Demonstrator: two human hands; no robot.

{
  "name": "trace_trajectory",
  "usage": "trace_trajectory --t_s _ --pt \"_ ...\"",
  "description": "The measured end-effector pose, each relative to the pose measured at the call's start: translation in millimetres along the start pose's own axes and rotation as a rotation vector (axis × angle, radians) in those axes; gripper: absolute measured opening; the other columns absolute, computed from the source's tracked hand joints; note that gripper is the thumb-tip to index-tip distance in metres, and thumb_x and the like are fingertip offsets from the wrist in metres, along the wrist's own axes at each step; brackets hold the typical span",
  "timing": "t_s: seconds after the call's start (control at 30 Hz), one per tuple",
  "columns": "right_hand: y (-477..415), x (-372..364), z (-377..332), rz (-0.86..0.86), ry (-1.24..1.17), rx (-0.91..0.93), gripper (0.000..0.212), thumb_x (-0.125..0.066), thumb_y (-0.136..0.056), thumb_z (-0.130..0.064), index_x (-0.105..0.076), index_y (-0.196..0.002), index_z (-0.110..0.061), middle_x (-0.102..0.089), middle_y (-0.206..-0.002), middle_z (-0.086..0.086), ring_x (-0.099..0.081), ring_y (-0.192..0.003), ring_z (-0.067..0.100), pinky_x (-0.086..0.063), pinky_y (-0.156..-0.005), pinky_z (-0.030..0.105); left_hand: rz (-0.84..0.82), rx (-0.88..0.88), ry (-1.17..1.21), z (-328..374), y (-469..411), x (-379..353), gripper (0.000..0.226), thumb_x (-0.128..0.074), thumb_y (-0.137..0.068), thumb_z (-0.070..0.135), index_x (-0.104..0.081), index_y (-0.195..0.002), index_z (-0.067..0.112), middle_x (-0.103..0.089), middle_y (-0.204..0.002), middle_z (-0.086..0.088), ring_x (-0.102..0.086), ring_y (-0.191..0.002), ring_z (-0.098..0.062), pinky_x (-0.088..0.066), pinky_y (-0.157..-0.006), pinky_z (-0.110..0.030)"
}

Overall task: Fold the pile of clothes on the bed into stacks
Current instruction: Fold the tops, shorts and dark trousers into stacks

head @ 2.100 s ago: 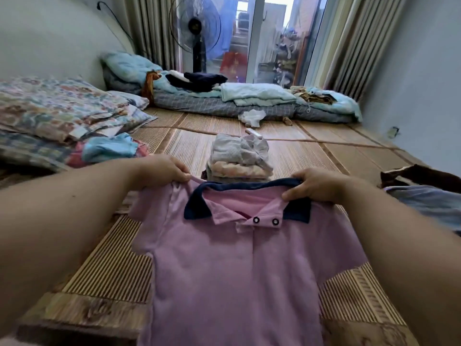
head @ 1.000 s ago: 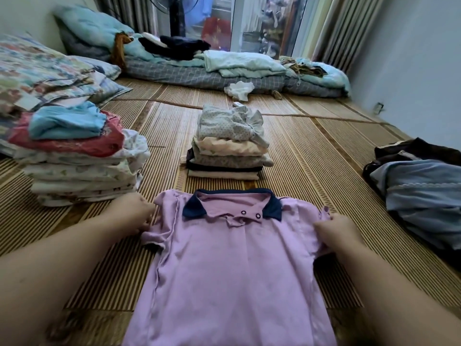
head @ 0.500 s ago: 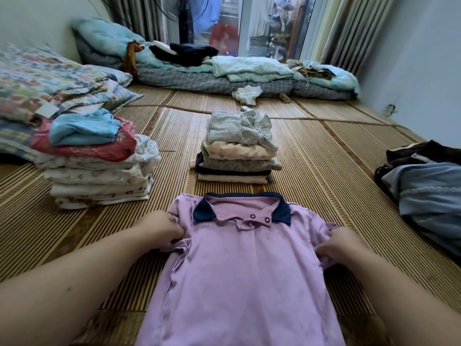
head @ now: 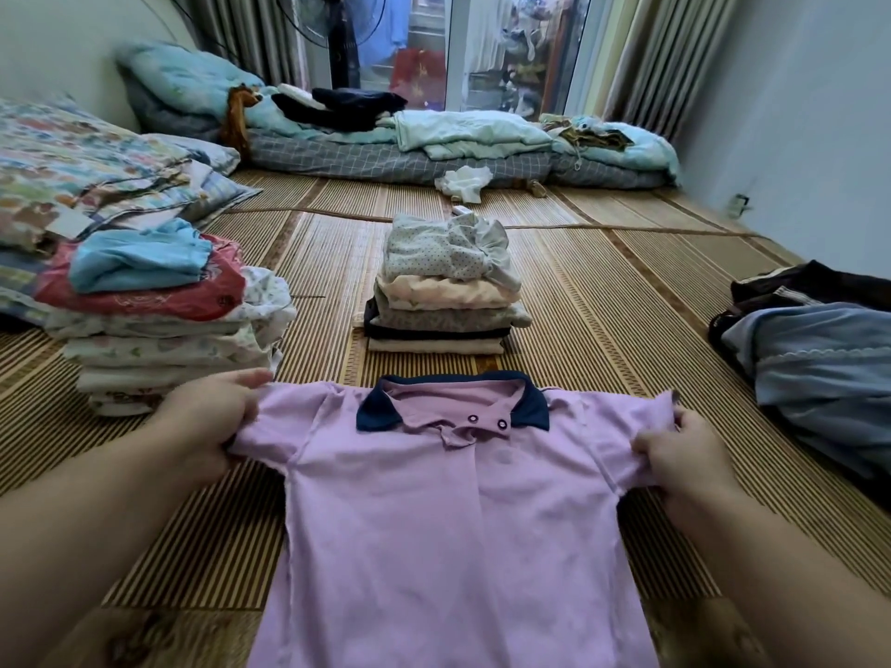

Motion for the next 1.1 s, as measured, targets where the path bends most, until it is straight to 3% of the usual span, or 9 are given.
trace_trajectory --t_s 0.13,0.23,0.33,0.43,0.53,0.63,0.77,1.0,1.1 --pt "41 -56 -49 -0.291 0.132 0.286 0.043 -0.062 -0.082 0.003 -0.062 -0.115 -0.024 -0.068 -0.099 0.000 -0.065 -0.082 0.016 -0.056 -0.067 0.031 -0.172 -0.217 -0.315 18 27 -55 0.054 -0.044 -0.084 -0.010 -0.062 -0.125 0.019 -0.062 -0.092 -0.016 -0.048 -0.049 -0.014 -0.039 -0.039 -0.023" --pt "68 -110 -36 -0.705 0.241 0.161 0.063 -0.069 -0.082 0.002 -0.052 -0.134 -0.029 -0.061 -0.110 -0.003 -0.064 -0.096 0.005 -0.055 -0.069 0.020 -0.528 -0.079 -0.292 1 50 -109 0.055 -0.053 -0.070 -0.002 -0.068 -0.115 0.025 -0.062 -0.082 -0.004 -0.053 -0.069 -0.016 -0.039 -0.061 -0.028" --pt "77 -127 -9 -0.881 0.487 0.034 0.063 -0.070 -0.085 -0.007 -0.047 -0.136 -0.038 -0.058 -0.119 0.004 -0.066 -0.104 0.020 -0.055 -0.076 0.026 -0.693 0.048 -0.544 -24 55 -124 0.049 -0.051 -0.083 0.002 -0.064 -0.119 0.033 -0.060 -0.100 -0.001 -0.054 -0.083 -0.011 -0.038 -0.064 -0.026" --pt "58 -125 -5 -0.844 0.540 0.022 0.058 -0.067 -0.088 -0.010 -0.048 -0.140 -0.027 -0.059 -0.126 0.004 -0.064 -0.108 0.024 -0.054 -0.084 0.032 -0.728 0.089 -0.603 -39 45 -121 0.051 -0.045 -0.086 -0.003 -0.059 -0.125 0.026 -0.048 -0.069 -0.005 -0.036 -0.052 -0.012 -0.023 -0.048 -0.024" --pt "23 -110 -23 -0.637 0.453 0.091 0.041 -0.064 -0.090 -0.011 -0.057 -0.130 -0.018 -0.067 -0.103 0.004 -0.068 -0.085 0.019 -0.056 -0.066 0.029 -0.451 -0.144 -0.656 -14 9 -106 0.036 -0.055 -0.085 0.002 -0.065 -0.114 0.021 -0.067 -0.096 -0.010 -0.052 -0.058 -0.011 -0.039 -0.051 -0.024" --pt "-12 -92 -26 -0.410 0.395 0.116 0.052 -0.069 -0.088 -0.019 -0.049 -0.136 -0.013 -0.064 -0.104 0.006 -0.065 -0.086 0.019 -0.056 -0.071 0.034 -0.048 -0.335 -0.881 8 -19 -78 0.044 -0.068 -0.083 0.021 -0.057 -0.125 0.014 -0.065 -0.112 -0.007 -0.059 -0.082 -0.014 -0.047 -0.068 -0.026" --pt "-16 -116 3 -0.574 0.348 -0.077 0.041 -0.072 -0.086 -0.027 -0.063 -0.121 -0.008 -0.069 -0.106 0.014 -0.061 -0.079 0.022 -0.046 -0.064 0.033 -0.096 -0.022 -0.734 -23 -35 -72 0.033 -0.074 -0.080 0.037 -0.063 -0.078 0.006 -0.059 -0.073 -0.005 -0.053 -0.061 -0.016 -0.037 -0.051 -0.025" --pt "-24 -120 -18 -0.516 0.322 -0.004 0.005 -0.072 -0.080 -0.007 -0.073 -0.085 -0.006 -0.073 -0.082 0.011 -0.069 -0.072 0.023 -0.054 -0.062 0.031 -0.177 0.072 -0.571 -24 -43 -73 0.013 -0.068 -0.084 0.012 -0.070 -0.093 0.002 -0.071 -0.091 -0.016 -0.068 -0.083 -0.031 -0.055 -0.077 -0.038" --pt "-22 -114 -49 -0.468 0.176 0.093 0.007 -0.065 -0.081 0.000 -0.069 -0.083 -0.005 -0.061 -0.064 0.010 -0.056 -0.051 0.018 -0.045 -0.049 0.030 -0.164 -0.039 -0.460 0 -45 -71 0.006 -0.060 -0.089 0.005 -0.065 -0.092 0.005 -0.063 -0.073 -0.011 -0.058 -0.058 -0.020 -0.046 -0.053 -0.029"
Point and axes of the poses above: each hand's wrist, its own y-axis away from the middle knuckle, its own x-axis out of the back of the hand, z = x × y, the point moved 9 cm from there along -y, towards the middle knuckle
